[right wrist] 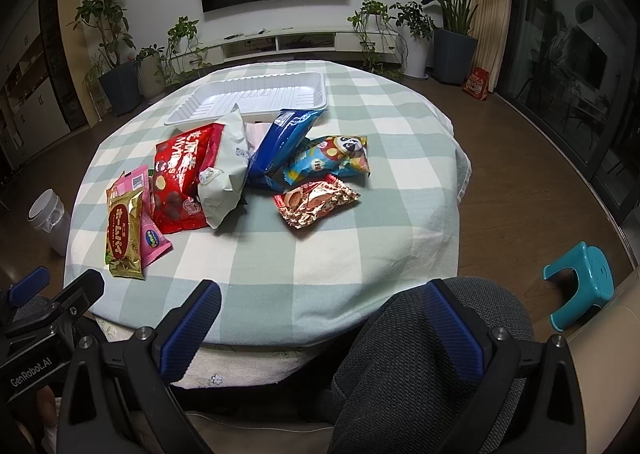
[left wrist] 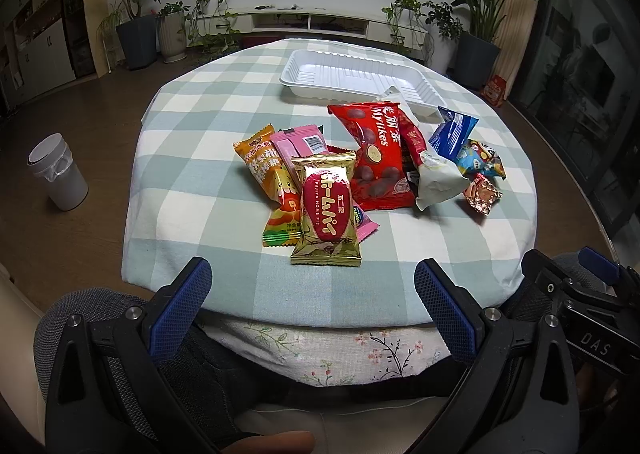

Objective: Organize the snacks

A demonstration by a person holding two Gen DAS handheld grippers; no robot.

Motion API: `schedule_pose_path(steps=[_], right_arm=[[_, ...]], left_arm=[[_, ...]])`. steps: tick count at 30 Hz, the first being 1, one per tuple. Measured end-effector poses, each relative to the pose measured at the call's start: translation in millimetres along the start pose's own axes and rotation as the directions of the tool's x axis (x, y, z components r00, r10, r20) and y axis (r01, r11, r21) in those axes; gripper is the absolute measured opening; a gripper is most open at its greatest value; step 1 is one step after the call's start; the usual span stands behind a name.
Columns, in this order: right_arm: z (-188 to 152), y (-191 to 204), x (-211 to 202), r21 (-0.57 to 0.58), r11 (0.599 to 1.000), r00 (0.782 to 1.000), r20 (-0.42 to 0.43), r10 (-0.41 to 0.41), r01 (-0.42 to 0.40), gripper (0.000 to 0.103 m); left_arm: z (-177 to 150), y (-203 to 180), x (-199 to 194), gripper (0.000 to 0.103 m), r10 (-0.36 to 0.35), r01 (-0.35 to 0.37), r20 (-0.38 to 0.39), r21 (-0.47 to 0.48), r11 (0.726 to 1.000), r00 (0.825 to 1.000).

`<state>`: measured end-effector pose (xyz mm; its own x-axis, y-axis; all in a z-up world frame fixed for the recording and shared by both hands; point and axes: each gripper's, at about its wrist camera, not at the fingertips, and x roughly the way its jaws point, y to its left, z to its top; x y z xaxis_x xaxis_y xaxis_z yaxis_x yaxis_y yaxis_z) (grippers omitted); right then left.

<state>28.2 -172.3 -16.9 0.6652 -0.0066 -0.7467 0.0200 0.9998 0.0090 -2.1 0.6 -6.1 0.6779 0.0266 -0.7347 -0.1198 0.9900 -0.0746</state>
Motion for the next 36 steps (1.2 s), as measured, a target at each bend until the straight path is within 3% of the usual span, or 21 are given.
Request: schedule_pose_path(steps=[36], right_arm=[[0.3,-2.7,-1.8,0.0,1.0,1.0,-0.002,0.001,-0.001,0.103]], left_arm=[[-0.9,-3.0,2.1,0.103,-0.024,0.024,0.005,-0.009,1.0,1.0]])
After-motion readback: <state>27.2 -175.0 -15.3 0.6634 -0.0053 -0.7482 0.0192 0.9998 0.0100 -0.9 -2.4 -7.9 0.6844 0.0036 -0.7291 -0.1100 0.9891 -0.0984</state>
